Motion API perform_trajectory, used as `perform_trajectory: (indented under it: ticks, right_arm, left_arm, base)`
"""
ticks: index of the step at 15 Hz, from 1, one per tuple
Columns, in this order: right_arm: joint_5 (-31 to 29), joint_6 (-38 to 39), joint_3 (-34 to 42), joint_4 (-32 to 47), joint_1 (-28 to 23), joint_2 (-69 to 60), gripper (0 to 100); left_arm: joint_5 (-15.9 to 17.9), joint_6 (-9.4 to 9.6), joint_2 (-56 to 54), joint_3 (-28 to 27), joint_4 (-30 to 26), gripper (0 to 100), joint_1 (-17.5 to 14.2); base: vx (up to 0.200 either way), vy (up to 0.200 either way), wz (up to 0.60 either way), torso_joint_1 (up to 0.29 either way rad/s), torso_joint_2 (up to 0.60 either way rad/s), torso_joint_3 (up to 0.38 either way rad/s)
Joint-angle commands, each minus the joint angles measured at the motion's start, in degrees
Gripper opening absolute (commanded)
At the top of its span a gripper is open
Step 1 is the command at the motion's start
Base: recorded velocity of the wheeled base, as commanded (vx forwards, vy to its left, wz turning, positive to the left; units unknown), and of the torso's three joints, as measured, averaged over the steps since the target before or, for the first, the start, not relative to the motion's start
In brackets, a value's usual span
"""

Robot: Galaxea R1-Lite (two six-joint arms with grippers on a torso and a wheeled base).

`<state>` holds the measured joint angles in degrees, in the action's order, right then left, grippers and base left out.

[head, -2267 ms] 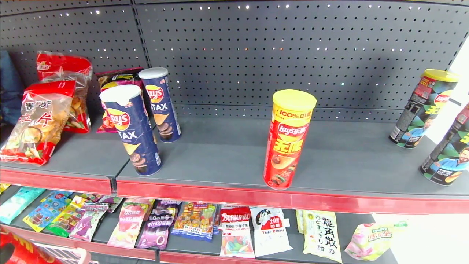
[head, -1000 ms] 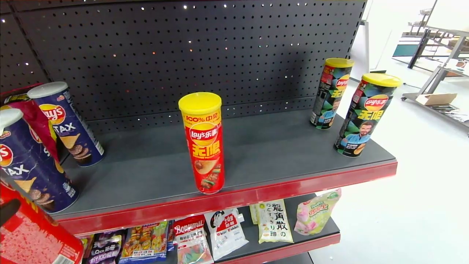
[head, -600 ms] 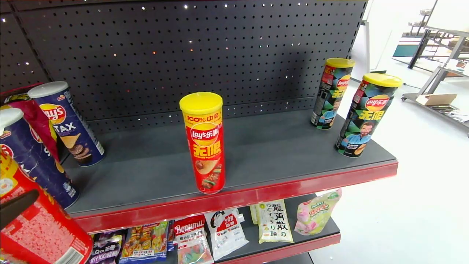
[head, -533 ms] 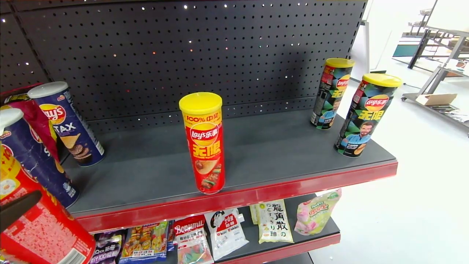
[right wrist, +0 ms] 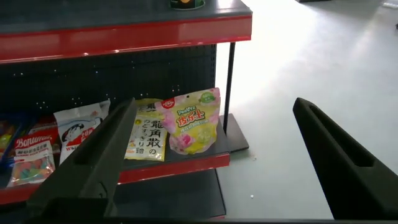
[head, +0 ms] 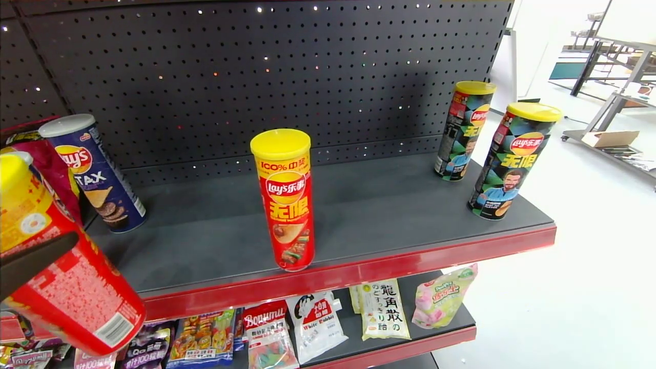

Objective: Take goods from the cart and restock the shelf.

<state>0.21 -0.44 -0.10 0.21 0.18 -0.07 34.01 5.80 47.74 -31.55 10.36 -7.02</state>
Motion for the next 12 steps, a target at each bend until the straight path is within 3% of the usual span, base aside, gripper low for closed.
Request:
perform_trajectory:
  ticks: [1, 3, 4, 5, 6, 9, 12]
  right_arm:
    - [0.06, 0.00, 0.01, 0.06, -0.01, 0.07, 100]
    - [0.06, 0.00, 0.01, 0.06, -0.01, 0.07, 100]
    - [0.06, 0.00, 0.01, -0.03, -0.01, 0.07, 100]
    - [0.06, 0.00, 0.01, -0.03, -0.01, 0.07, 100]
    - [0.06, 0.00, 0.01, -0.03, -0.01, 0.07, 100]
    - [0.06, 0.00, 0.01, 0.06, -0.01, 0.07, 100]
    - [0.06, 0.00, 0.01, -0.03, -0.01, 0.07, 100]
  left_arm:
    - [-0.26, 1.05, 11.32, -1.94, 6.43, 0, 2.72]
    - [-2.72, 1.40, 18.44, -3.52, 13.81, 0, 7.11]
    - [-3.25, 1.32, 19.41, -3.87, 14.60, 0, 7.81]
    - [-5.62, 1.05, 23.72, -7.74, 16.71, 0, 11.24]
    - [-6.15, 0.96, 25.65, -10.11, 16.88, 0, 12.56]
    - [-6.41, 0.53, 29.61, -14.33, 16.88, 0, 14.23]
    - [-10.98, 0.35, 36.11, -15.56, 21.81, 0, 16.78]
  base:
    - [0.000, 0.000, 0.00, 0.000, 0.00, 0.000]
    - [0.000, 0.000, 0.00, 0.000, 0.00, 0.000]
    - [0.000, 0.000, 0.00, 0.000, 0.00, 0.000]
    - [0.000, 0.000, 0.00, 0.000, 0.00, 0.000]
    - [0.000, 0.000, 0.00, 0.000, 0.00, 0.000]
    - [0.000, 0.000, 0.00, 0.000, 0.00, 0.000]
    - [0.000, 0.000, 0.00, 0.000, 0.00, 0.000]
